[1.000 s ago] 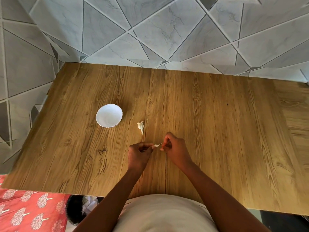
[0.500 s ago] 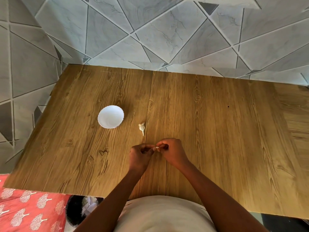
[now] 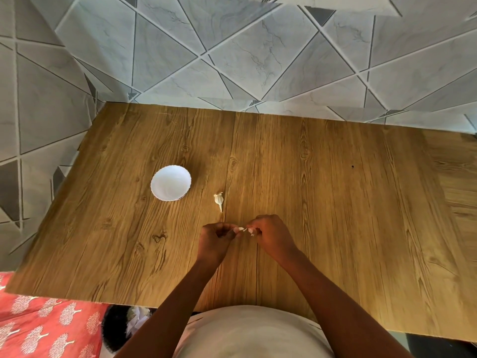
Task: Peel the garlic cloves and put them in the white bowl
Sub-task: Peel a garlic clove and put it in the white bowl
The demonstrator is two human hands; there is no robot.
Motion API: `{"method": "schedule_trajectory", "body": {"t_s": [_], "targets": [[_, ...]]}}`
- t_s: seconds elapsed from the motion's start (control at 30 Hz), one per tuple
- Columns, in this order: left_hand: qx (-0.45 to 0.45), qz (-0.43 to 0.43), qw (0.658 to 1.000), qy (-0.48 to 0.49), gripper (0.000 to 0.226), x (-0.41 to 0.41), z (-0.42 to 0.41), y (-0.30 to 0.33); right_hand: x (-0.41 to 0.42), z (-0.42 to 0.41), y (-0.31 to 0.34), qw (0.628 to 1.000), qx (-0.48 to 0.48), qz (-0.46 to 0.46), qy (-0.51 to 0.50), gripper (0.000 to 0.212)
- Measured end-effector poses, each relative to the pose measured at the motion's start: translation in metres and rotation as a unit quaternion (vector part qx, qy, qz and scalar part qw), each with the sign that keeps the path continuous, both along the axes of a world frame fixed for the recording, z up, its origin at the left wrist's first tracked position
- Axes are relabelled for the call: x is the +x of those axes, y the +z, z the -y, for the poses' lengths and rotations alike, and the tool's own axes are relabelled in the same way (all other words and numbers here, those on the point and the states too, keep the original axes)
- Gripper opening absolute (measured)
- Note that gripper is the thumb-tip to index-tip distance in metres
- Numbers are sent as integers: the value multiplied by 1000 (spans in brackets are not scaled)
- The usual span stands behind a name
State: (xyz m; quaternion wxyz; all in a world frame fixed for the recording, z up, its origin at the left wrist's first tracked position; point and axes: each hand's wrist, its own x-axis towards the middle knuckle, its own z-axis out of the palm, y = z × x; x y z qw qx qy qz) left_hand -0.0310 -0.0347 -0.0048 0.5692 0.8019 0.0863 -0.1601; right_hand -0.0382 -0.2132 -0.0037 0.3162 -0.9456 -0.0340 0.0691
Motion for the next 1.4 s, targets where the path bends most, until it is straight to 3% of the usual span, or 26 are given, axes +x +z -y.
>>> {"method": "schedule_trajectory", "body": {"t_s": [0.27,0.43,0.7,0.83,0.97,1.13,1.3,1.4], "targets": [[10,-4,1000,-3,6,2,2,-2,-3,1,4,998,21,11,-56,15],[20,5,1000,-12,6,2,2,-2,0,0,1,998,61,20,-7,17],[32,5,999,-34,5,1,4,-1,-2,-11,5,997,79,-20,-16,12],[33,-4,999,-18,2,-1,6,-2,-2,-21,7,985,125,-72,-97,9],[42,3,999,5,8,-2,8,0,2,-28,6,936,229,-150,-221,17],[47,16,999,4,9,-3,7,-2,4,-33,5,895,275,-196,-292,13],[61,28,998,-5,10,-4,5,-1,5,-30,0,886,266,-207,-319,10],[60,26,998,0,10,-4,2,-4,5,-21,5,918,221,-183,-273,10]]}}
